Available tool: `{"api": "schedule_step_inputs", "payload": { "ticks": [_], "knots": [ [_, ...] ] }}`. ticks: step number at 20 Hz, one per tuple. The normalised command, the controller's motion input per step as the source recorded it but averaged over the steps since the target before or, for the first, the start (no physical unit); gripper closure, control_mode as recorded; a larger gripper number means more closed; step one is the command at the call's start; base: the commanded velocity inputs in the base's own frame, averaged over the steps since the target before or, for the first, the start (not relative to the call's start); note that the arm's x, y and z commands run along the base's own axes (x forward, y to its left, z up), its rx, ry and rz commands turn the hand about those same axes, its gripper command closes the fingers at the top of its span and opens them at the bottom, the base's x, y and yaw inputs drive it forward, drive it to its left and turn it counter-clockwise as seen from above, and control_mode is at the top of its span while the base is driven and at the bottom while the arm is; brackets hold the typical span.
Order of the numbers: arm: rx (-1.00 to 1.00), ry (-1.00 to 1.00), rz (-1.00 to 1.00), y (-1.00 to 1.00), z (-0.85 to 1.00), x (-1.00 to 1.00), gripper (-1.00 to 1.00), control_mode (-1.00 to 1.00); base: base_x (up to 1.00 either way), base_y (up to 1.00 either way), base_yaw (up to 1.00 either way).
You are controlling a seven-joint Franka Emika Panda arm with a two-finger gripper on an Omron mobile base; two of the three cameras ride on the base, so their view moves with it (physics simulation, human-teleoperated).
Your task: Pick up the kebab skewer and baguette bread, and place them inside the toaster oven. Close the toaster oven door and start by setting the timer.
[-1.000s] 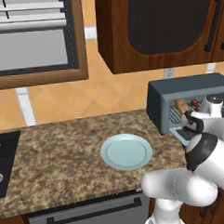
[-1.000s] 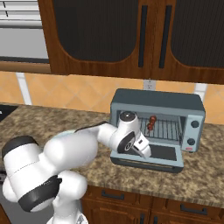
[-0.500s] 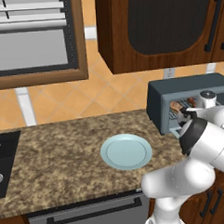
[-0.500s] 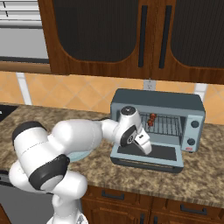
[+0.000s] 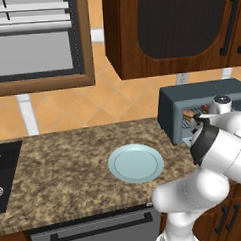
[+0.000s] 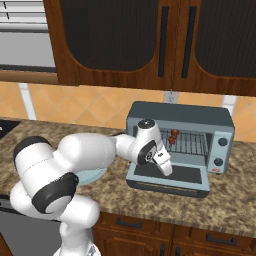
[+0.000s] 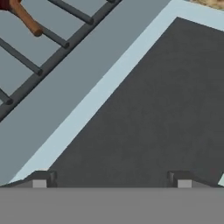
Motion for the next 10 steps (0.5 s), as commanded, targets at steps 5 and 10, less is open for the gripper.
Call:
{"api": "schedule_step_inputs", "payload": {
  "ticks": [5, 10],
  "knots": [
    [0.01, 0.01, 0.01, -0.04, 0.26, -0.94, -1.0, -1.0, 0.0, 0.0, 0.0],
    [0.0, 0.11, 0.18, 0.0, 0.29, -0.99, -1.0, -1.0, 0.0, 0.0, 0.0]
  ]
}}
